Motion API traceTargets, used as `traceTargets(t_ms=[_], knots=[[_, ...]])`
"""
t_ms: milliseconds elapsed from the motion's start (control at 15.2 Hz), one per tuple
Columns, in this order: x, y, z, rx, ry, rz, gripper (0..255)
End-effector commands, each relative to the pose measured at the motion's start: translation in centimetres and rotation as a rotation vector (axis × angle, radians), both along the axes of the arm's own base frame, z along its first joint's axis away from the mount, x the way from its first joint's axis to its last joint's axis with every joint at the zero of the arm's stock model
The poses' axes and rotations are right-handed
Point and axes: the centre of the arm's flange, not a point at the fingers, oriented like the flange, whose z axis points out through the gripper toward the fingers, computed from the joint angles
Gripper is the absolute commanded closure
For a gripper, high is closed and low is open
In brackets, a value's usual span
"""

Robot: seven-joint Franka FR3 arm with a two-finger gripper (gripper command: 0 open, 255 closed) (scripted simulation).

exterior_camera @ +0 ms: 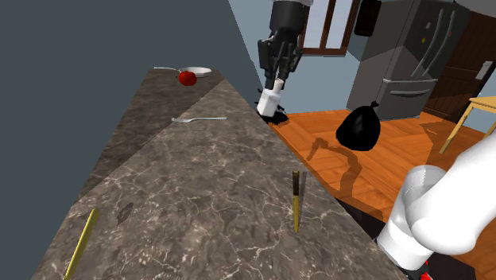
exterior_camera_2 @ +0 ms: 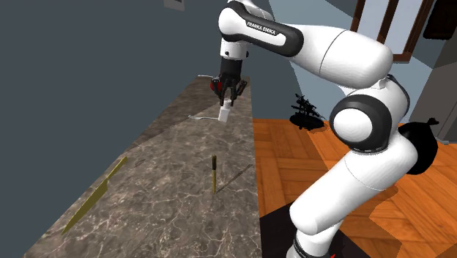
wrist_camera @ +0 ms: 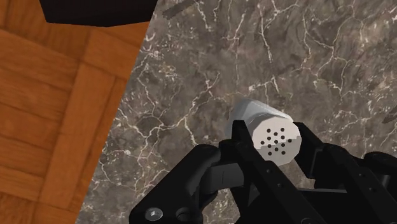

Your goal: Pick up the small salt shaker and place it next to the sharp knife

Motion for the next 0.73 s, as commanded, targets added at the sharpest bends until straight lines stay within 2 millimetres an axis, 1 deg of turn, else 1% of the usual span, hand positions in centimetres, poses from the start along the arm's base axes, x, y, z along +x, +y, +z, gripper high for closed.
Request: traceTargets(t_ms=[0,660], knots=[[-0.9,2.4,-0.2,0.000,0.000,-0.002,255],[-5.7,14.7,-0.1,0.000,0.000,-0.002,255]])
